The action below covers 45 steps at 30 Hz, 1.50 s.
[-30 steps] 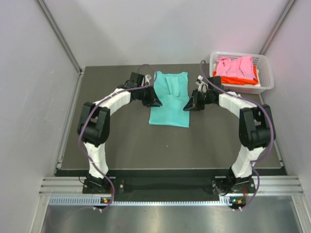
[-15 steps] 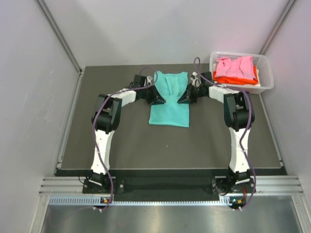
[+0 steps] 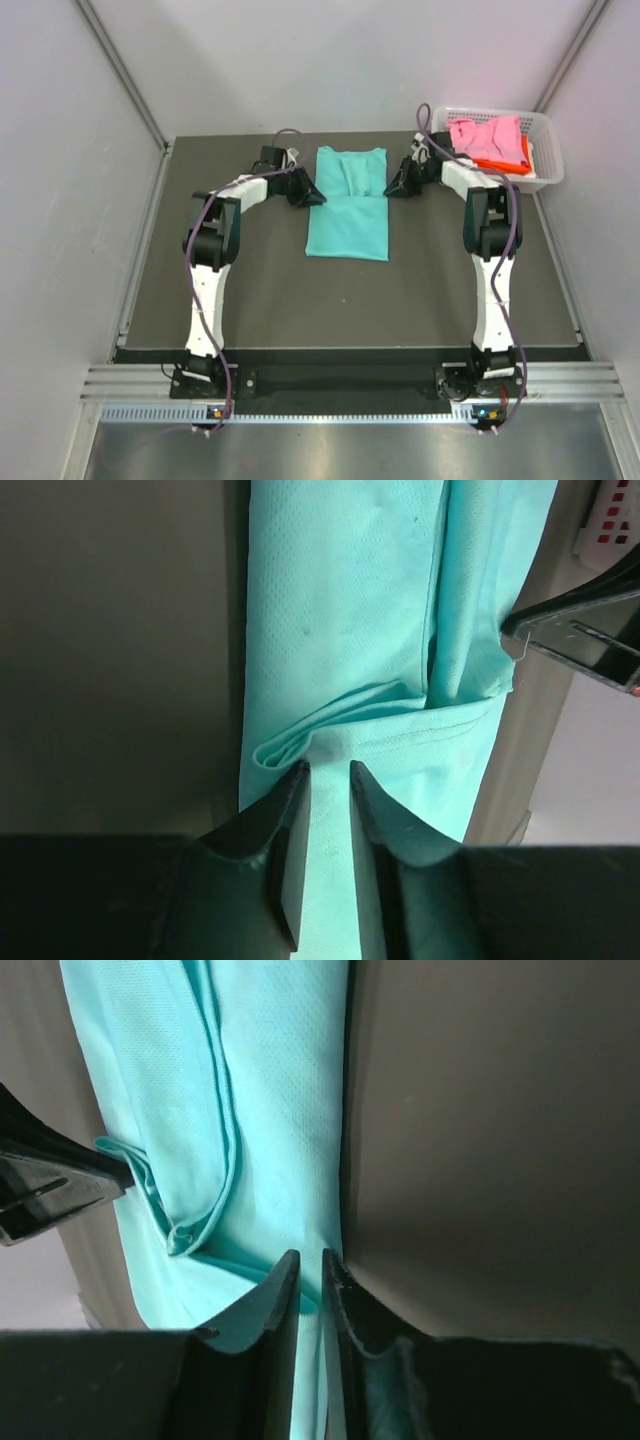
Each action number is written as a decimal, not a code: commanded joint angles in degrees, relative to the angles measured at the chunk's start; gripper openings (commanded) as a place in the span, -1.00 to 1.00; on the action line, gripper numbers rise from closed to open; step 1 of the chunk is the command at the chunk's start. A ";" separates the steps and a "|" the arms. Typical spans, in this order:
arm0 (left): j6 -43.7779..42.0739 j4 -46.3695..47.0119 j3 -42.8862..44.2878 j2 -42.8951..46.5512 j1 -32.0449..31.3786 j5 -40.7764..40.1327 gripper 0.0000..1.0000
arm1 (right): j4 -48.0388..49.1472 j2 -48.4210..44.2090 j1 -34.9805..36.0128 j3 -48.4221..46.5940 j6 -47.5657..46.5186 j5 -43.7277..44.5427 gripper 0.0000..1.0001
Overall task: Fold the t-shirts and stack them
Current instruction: Fold the tshirt
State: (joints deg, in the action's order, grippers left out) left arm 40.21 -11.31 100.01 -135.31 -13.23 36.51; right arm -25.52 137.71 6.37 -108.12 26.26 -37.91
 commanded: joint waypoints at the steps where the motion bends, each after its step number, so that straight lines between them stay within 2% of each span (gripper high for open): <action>1: -6.01 -7.05 1.33 6.18 0.23 -7.14 -0.40 | -8.39 -1.91 0.05 -6.66 -6.74 4.32 -0.66; 5: -8.21 -10.39 -1.21 14.53 0.14 -9.70 -0.21 | -16.13 -9.37 0.13 -5.54 -10.44 11.44 -0.32; 8: -6.73 -10.75 -7.35 22.08 0.05 -10.75 -0.13 | -15.71 -19.21 0.66 2.80 -10.53 15.84 -0.10; 13: 0.64 -7.52 -25.97 37.28 -1.53 -15.59 -0.11 | -11.58 -36.87 4.07 22.92 -7.55 20.06 0.01; 15: 8.54 -4.09 -37.04 45.16 -2.06 -17.78 -0.10 | -8.95 -44.58 5.92 32.50 -3.78 21.03 0.03; 16: 11.71 -1.20 -41.17 48.09 -3.10 -18.40 -0.10 | -4.85 -47.16 7.93 35.92 -1.85 21.30 0.04; 17: 18.09 4.75 -49.13 50.90 -3.90 -19.45 -0.08 | -1.93 -50.14 9.09 39.61 0.52 21.39 0.05; 18: 21.20 8.37 -52.86 56.15 -4.95 -22.51 -0.02 | 1.32 -56.09 10.14 47.48 6.20 21.56 0.08; 19: 24.10 10.85 -56.20 58.38 -7.57 -25.23 0.05 | 10.14 -59.28 12.24 51.73 9.56 22.26 0.10; 20: 29.09 16.61 -61.46 61.62 -8.99 -27.61 0.13 | 14.66 -62.44 13.39 60.30 16.12 23.14 0.11; 21: 31.14 18.41 -63.16 62.52 -10.31 -31.55 0.16 | 19.75 -67.87 14.45 64.31 19.50 24.28 0.12; 24: 36.25 21.50 -65.20 61.14 -12.95 -33.26 0.18 | 33.40 -73.70 17.00 77.06 32.07 28.50 0.14; 26: 39.14 22.55 -65.99 59.55 -13.92 -34.83 0.18 | 40.06 -74.69 18.50 83.38 38.39 31.05 0.16; 32: 49.61 31.44 -70.12 54.72 -15.33 -40.81 0.17 | 49.94 -73.29 20.52 91.40 48.07 37.65 0.26; 39: 58.75 32.41 -70.12 48.83 -15.77 -44.07 0.06 | 56.10 -64.69 22.45 92.74 56.60 45.37 0.24; 42: 59.90 32.23 -69.51 46.64 -16.38 -46.26 0.06 | 58.64 -60.74 23.68 93.44 61.44 47.05 0.20; 45: 61.74 33.37 -69.68 43.47 -16.38 -45.74 -0.02 | 58.74 -58.27 24.83 92.74 62.77 47.84 0.15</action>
State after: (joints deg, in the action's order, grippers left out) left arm 97.62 18.17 30.59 -89.34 -29.34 -6.98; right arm 28.32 77.52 29.58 -15.33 84.55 6.28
